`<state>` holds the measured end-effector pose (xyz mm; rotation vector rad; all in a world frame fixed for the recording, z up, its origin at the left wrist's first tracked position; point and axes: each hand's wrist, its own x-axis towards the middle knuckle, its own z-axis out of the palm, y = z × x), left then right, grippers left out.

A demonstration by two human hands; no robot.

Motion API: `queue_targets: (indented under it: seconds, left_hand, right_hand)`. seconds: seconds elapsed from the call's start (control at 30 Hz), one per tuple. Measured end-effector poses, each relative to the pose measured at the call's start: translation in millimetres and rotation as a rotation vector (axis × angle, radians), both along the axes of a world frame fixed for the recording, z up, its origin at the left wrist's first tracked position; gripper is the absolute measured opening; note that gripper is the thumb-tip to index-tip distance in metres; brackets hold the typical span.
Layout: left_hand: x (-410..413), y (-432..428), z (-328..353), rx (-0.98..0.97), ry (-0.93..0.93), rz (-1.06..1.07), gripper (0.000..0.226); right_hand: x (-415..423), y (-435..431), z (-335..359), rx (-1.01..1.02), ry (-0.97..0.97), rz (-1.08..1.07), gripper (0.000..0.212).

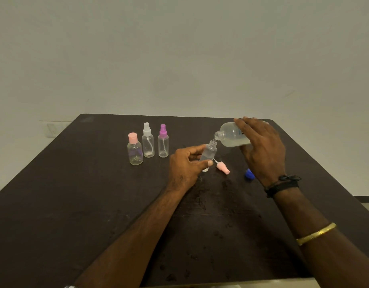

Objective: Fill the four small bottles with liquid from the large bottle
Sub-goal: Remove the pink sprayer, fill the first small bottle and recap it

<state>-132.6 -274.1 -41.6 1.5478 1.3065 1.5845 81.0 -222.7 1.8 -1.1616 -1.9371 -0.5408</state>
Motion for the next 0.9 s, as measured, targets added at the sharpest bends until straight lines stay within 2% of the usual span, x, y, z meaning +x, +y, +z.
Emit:
queue_targets:
  seconds: [0.9]
  left_hand:
    - [0.4, -0.4, 0.8, -0.022, 0.005, 0.006, 0.051]
  right_hand:
    - [2.3, -0.6, -0.2, -0.012, -0.016, -0.01, 0.065]
